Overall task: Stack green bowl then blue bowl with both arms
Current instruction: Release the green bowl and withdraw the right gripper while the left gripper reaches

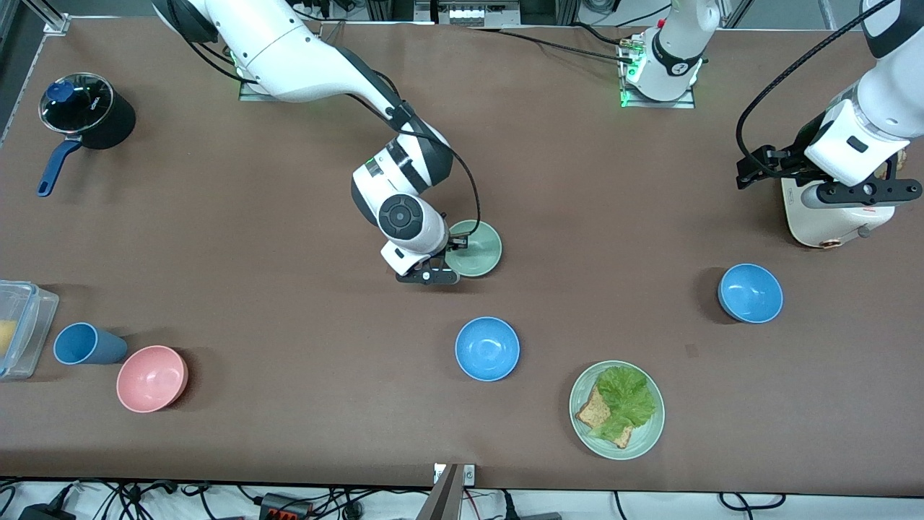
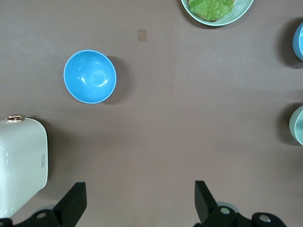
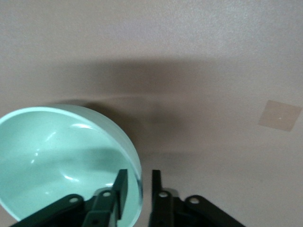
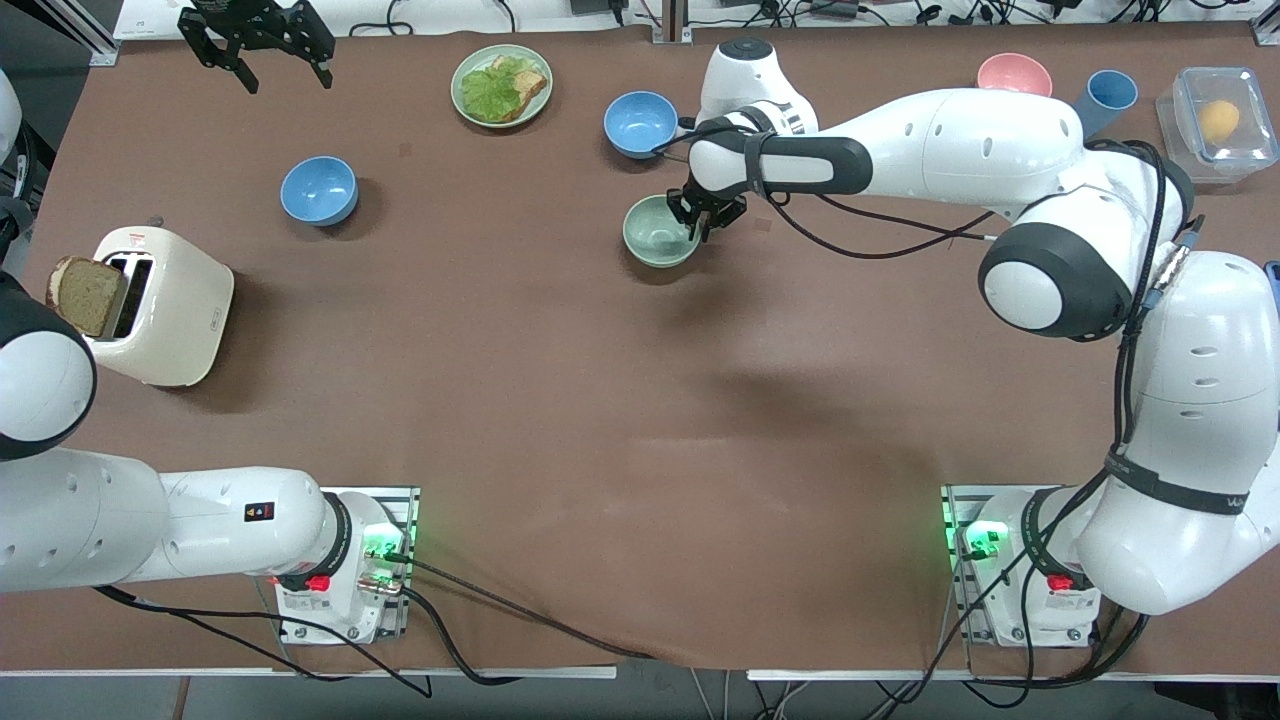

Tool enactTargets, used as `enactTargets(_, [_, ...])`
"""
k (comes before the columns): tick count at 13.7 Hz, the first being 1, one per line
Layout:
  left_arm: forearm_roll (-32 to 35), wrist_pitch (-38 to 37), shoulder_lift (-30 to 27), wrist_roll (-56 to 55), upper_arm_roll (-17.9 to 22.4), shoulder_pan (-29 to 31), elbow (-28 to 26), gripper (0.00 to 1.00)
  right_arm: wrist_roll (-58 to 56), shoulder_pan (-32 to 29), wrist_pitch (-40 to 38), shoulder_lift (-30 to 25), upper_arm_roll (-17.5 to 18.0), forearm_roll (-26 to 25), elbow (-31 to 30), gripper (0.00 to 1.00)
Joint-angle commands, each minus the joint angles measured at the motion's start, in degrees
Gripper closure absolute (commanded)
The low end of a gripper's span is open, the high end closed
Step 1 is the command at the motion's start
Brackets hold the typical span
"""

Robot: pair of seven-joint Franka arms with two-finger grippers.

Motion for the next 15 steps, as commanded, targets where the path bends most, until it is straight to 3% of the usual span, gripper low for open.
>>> enactTargets(1, [-1.23, -0.51, 0.9, 1.43, 0.33, -0.22, 1.53, 0.0, 1.33, -0.56, -2.43, -4.0, -0.92, -0.4, 1.22, 0.0])
enactTargets(4, [-1.23, -0.07, 2.55, 1.17, 0.41, -0.04, 1.53, 0.0, 1.42, -3.02, -9.45, -11.38, -1.79, -0.4, 1.22, 0.0])
enactTargets(7, [-0.08, 1.86, 6.34, 1.51, 0.67, 0.39, 1.71, 0.0, 0.54, -7.67, -13.84, -17.37, -5.04, -2.76, 1.13, 0.0])
enactTargets(10, [0.18, 2.48, 10.29, 1.43, 1.2, 2.76, 1.62, 0.0, -8.04, -14.34, -16.58, -21.59, -5.84, -5.59, 1.13, 0.0])
enactTargets(12, [5.95, 8.34, 12.66, 1.86, 1.12, 4.25, 0.05, 0.0, -10.61, -19.43, -19.91, -23.26, -5.84, -5.41, 1.13, 0.0])
enactTargets(15, [7.12, 19.22, 14.6, 7.12, 1.12, 8.73, -6.09, 0.0, -17.89, -25.24, -22.13, -25.02, -5.93, -5.15, 1.22, 0.0])
